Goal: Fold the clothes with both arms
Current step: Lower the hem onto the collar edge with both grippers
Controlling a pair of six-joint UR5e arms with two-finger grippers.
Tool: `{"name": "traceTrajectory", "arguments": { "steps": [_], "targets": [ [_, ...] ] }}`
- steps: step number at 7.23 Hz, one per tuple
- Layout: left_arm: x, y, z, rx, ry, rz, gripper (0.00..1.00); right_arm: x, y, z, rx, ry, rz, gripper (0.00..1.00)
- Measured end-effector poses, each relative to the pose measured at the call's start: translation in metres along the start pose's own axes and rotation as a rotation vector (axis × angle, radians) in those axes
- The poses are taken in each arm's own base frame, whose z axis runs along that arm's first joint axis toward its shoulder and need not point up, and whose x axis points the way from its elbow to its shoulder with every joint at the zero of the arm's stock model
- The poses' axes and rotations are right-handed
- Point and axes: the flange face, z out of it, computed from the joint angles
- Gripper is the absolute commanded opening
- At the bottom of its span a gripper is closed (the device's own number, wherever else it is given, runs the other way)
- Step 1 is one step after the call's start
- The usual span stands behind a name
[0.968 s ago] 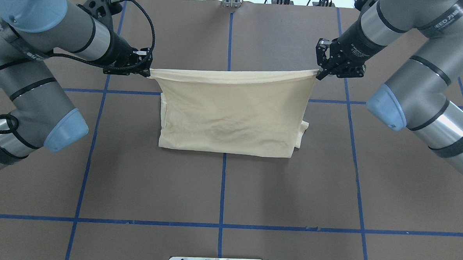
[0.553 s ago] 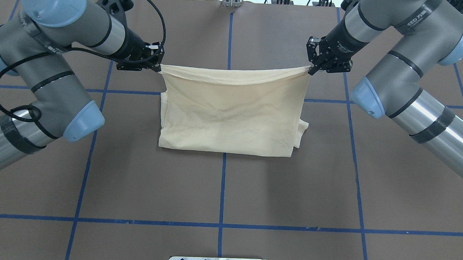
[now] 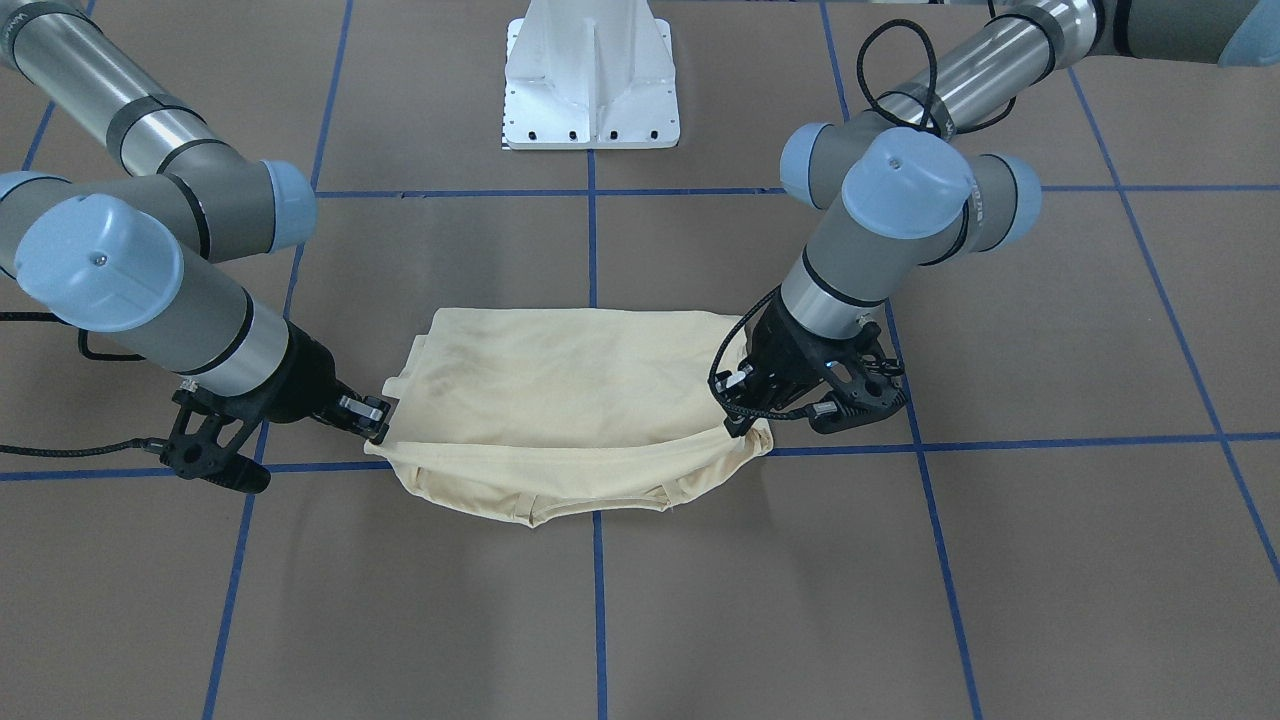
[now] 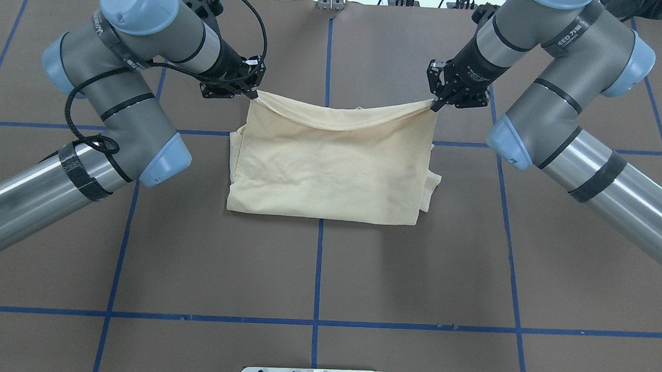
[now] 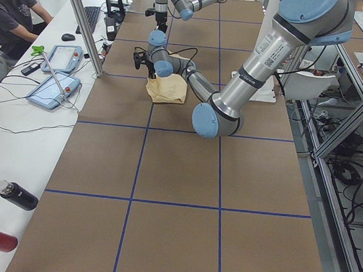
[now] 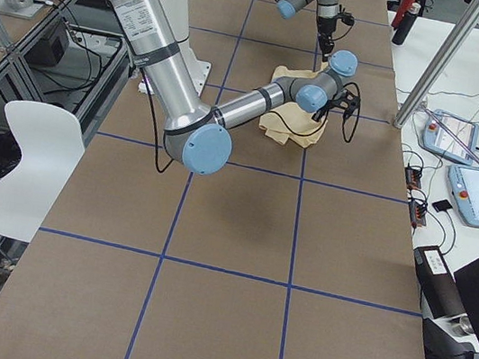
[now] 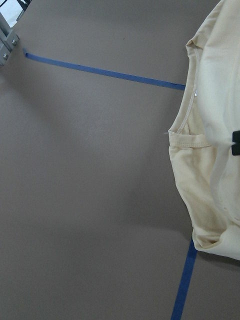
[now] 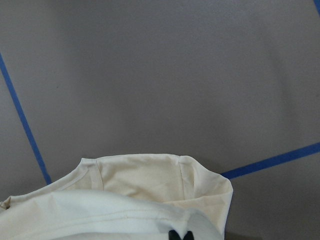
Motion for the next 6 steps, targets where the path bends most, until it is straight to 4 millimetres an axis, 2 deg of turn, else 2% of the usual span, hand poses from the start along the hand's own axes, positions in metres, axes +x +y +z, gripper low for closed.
{"name": "traceTrajectory", "arguments": {
  "steps": [2, 3, 6],
  "targets": [
    [-0.015, -0.019, 0.024, 0.045, -0.017, -0.009, 0.00, -0.001, -0.011, 0.012, 0.004, 0.000, -0.001, 0.00],
    [-0.021, -0.023, 0.030, 0.059, -0.025, -0.008, 0.00, 0.002, -0.014, 0.015, 0.004, 0.005, 0.001, 0.00],
    [-0.048, -0.023, 0.033, 0.060, -0.048, -0.004, 0.00, 0.013, -0.021, 0.017, 0.007, 0.017, -0.007, 0.00]
  ]
}}
